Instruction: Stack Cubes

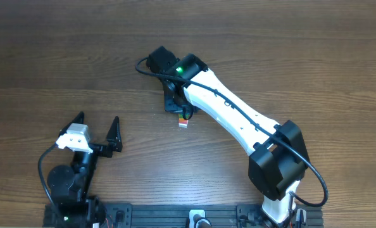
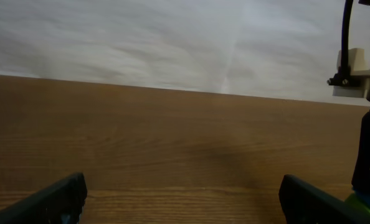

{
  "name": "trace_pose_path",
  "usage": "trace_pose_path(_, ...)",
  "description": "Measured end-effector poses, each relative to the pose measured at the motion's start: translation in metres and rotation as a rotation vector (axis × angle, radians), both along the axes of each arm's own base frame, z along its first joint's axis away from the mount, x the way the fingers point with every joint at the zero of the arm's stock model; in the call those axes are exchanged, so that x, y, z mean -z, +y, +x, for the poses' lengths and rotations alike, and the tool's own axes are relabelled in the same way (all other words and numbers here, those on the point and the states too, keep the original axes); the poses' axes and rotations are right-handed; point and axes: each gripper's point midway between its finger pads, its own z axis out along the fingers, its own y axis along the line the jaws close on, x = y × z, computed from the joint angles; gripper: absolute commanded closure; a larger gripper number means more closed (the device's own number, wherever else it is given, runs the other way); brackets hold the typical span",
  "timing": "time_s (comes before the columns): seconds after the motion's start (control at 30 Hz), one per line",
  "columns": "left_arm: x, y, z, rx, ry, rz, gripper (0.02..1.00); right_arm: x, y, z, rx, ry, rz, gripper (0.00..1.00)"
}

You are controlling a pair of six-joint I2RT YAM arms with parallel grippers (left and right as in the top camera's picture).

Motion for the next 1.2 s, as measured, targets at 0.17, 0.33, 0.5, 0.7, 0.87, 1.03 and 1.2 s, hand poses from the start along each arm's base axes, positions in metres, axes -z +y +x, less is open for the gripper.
trace_pose_path(0.17,0.0,0.0,0.0,0.0,0.0,0.0,0.018,0.0,0.0008,0.0,-0.002,-0.002,0.001,0.991)
trace_pose_path(0.33,0.0,0.0,0.0,0.0,0.0,0.0,0.018,0.0001,0.0016,-0.0007,-0.004,-0.001,0.001,0.989)
trace_pose_path(0.5,0.0,0.0,0.0,0.0,0.0,0.0,0.018,0.0,0.0018,-0.0007,-0.004,-0.002,0.002,0.987)
trace_pose_path(0.7,0.0,0.0,0.0,0.0,0.0,0.0,0.018,0.0001,0.0023,-0.0013,-0.006,-0.001,0.001,0.991)
trace_pose_path(0.87,0.0,0.0,0.0,0.0,0.0,0.0,0.018,0.0017,0.0016,-0.0025,-0.003,0.003,-0.002,0.989)
trace_pose_path(1.03,0.0,0.0,0.0,0.0,0.0,0.0,0.018,0.0024,0.0012,-0.003,-0.003,0.005,-0.004,0.978)
trace_pose_path(1.2,0.0,0.0,0.0,0.0,0.0,0.0,0.018,0.0024,0.0012,-0.0029,-0.003,0.004,-0.003,0.921)
